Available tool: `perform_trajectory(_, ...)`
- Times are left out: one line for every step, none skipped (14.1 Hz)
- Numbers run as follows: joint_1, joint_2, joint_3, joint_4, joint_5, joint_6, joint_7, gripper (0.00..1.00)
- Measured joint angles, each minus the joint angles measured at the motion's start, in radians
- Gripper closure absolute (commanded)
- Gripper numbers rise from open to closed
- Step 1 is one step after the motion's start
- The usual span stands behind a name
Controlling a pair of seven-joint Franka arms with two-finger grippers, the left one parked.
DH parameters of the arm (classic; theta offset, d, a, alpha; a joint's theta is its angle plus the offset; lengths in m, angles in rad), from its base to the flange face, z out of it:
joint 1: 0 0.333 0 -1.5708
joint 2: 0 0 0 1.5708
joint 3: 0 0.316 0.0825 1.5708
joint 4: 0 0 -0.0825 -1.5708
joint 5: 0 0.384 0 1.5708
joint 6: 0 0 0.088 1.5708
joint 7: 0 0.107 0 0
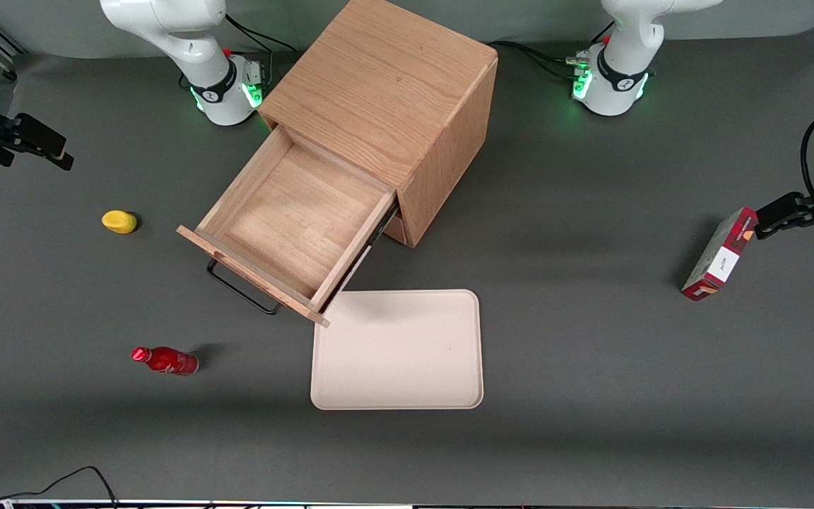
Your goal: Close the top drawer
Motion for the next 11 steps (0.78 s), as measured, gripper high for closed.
perform_trajectory(0.000,0.001,0.000,0.000,0.000,0.000,0.000,0.00)
perform_trajectory(0.000,0.001,0.000,0.000,0.000,0.000,0.000,0.00)
perform_trajectory(0.000,0.001,-0.001,0.000,0.000,0.000,0.000,0.00)
perform_trajectory(0.000,0.001,0.000,0.000,0.000,0.000,0.000,0.00)
perform_trajectory(0.000,0.001,0.000,0.002,0.000,0.000,0.000,0.00)
perform_trajectory(0.000,0.001,0.000,0.005,0.000,0.000,0.000,0.00)
perform_trajectory(0.000,0.001,0.000,0.008,0.000,0.000,0.000,0.00)
perform_trajectory(0.000,0.001,0.000,0.011,0.000,0.000,0.000,0.00)
perform_trajectory(0.000,0.001,0.000,0.012,0.000,0.000,0.000,0.00)
perform_trajectory(0.000,0.001,0.000,0.012,0.000,0.000,0.000,0.00)
perform_trajectory(0.000,0.001,0.000,0.012,0.000,0.000,0.000,0.00)
